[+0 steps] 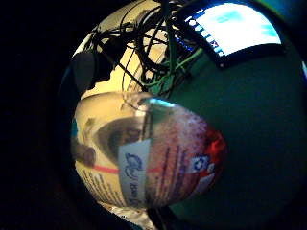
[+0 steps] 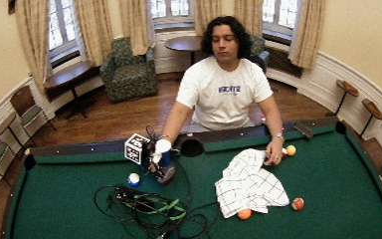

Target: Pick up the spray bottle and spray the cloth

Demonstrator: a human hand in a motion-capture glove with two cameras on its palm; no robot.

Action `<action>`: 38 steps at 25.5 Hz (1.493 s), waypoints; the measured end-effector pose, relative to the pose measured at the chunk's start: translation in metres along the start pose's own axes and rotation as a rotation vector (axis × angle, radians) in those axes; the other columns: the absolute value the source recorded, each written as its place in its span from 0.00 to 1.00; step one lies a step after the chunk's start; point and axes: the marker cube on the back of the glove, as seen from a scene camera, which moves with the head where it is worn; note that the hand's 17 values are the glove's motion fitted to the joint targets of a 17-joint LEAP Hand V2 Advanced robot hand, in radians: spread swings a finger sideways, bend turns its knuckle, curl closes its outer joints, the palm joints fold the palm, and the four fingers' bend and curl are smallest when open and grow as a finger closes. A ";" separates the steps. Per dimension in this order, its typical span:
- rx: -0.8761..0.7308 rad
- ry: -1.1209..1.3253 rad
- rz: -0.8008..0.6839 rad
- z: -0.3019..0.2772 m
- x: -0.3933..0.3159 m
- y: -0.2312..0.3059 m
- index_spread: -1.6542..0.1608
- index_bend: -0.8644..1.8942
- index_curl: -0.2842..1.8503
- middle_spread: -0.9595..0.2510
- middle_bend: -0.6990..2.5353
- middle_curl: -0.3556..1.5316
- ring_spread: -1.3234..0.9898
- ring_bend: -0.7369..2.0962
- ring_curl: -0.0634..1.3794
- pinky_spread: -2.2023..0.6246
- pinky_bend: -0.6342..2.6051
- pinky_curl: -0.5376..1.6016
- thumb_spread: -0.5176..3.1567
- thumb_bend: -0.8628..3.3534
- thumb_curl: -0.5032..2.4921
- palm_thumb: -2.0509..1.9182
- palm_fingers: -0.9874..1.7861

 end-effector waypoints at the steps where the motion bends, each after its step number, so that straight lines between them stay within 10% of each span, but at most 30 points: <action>1: -0.003 -0.004 0.002 0.003 0.001 -0.001 0.69 0.34 0.27 0.63 0.30 0.40 0.49 0.47 0.33 0.80 0.28 0.43 0.39 0.19 0.31 0.69 0.65; 22: 0.284 -0.077 -0.326 0.006 -0.083 0.008 0.72 0.41 0.28 0.62 0.38 0.43 0.48 0.49 0.34 0.70 0.32 0.44 0.30 0.22 0.35 0.75 0.85; 38: -0.365 -0.178 -0.546 0.088 -0.271 0.016 0.75 0.41 0.34 0.63 0.39 0.45 0.48 0.51 0.36 0.69 0.33 0.44 0.24 0.20 0.39 0.76 0.85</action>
